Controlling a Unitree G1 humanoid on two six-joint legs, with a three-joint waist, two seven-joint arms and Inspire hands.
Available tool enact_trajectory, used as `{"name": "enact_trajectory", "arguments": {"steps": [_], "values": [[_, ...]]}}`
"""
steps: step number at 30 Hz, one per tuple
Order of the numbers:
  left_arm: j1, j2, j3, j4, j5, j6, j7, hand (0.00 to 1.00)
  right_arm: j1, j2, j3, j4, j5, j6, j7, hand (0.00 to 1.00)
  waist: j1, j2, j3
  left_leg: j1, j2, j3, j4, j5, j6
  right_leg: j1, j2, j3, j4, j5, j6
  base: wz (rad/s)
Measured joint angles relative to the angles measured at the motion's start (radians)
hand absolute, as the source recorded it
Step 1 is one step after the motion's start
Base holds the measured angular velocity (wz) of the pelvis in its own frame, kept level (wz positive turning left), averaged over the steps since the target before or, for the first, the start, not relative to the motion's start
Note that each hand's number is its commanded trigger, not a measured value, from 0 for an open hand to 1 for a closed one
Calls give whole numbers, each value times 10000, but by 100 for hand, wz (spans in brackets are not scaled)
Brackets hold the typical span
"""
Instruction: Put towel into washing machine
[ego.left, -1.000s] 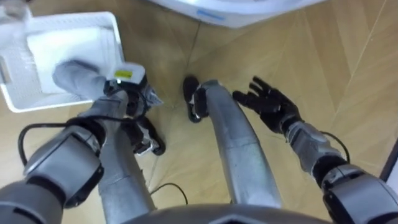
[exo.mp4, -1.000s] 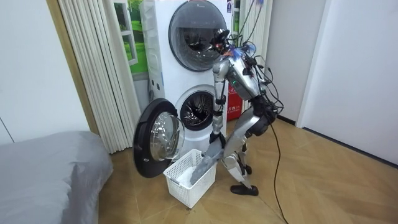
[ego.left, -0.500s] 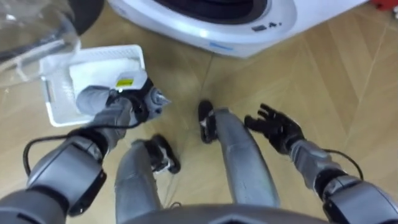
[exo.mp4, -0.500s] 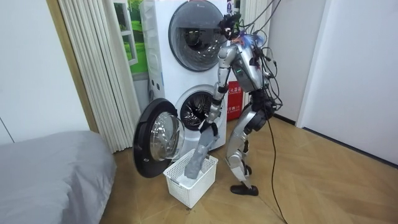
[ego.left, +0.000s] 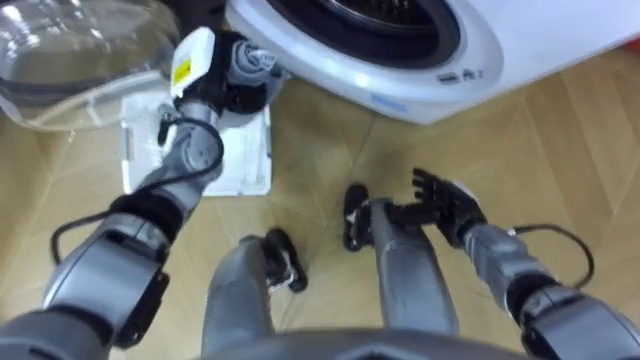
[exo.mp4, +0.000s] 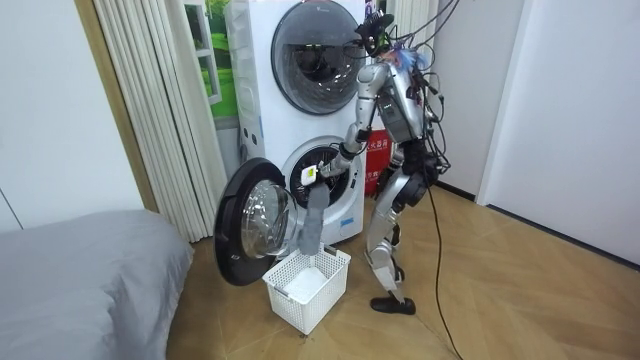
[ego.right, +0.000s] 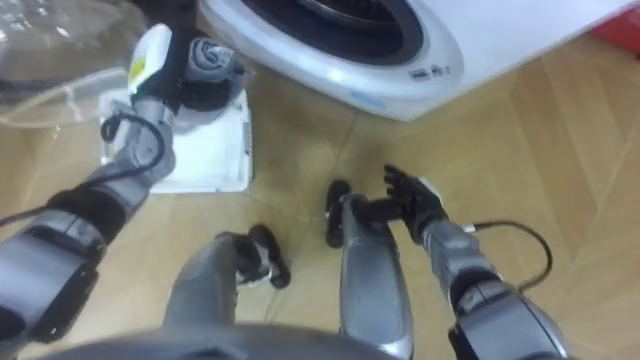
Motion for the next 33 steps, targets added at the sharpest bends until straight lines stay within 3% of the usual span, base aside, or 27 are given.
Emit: {"name": "enact_trajectory", "arguments": {"steps": [6, 8, 10, 16, 22, 33], "values": [[471, -321, -380, -209, -3745, -72, -2204, 100, -8, -10, -1, -728, -529, -130, -12, 0, 249, -60, -36, 8, -106, 17, -164, 143, 27, -4, -147, -88, -31, -8, -8, 7], [674, -338, -604, -407, -4728, -72, -2849, 100, -4, 54, 19, -859, -667, -132, -50, 0, 309, -133, -83, 5, -99, 12, -167, 153, 26, 24, -149, -131, -108, -6, -8, 5], [876, -331, -824, -429, -5979, -71, -3756, 100, 40, 305, 16, -854, -700, -137, -127, 0, 311, -261, -204, 74, -81, -30, -166, 172, 14, 147, -128, -191, -164, 6, -16, 5], [1128, -452, -862, -671, -8122, 42, -5621, 100, 359, 361, 5, -1052, -935, -125, 38, 0, 282, -249, -323, 369, -3, -84, -240, 175, 23, 620, 52, -184, -570, 245, 56, -1], [1415, -269, -1229, -1184, -9702, 234, -6506, 100, 639, 377, 3, -1159, -995, -121, 92, 0, 293, -143, -388, 584, 52, -77, -362, 226, 50, 940, 212, -183, -935, 472, 93, -3], [1425, -222, -1128, -1197, -11955, 803, -7390, 100, 780, 304, -206, -1627, -1095, -189, 134, 0, 375, 81, -427, 567, 83, -77, -474, 244, 37, 931, 298, -197, -1060, 521, 82, 0]]}}
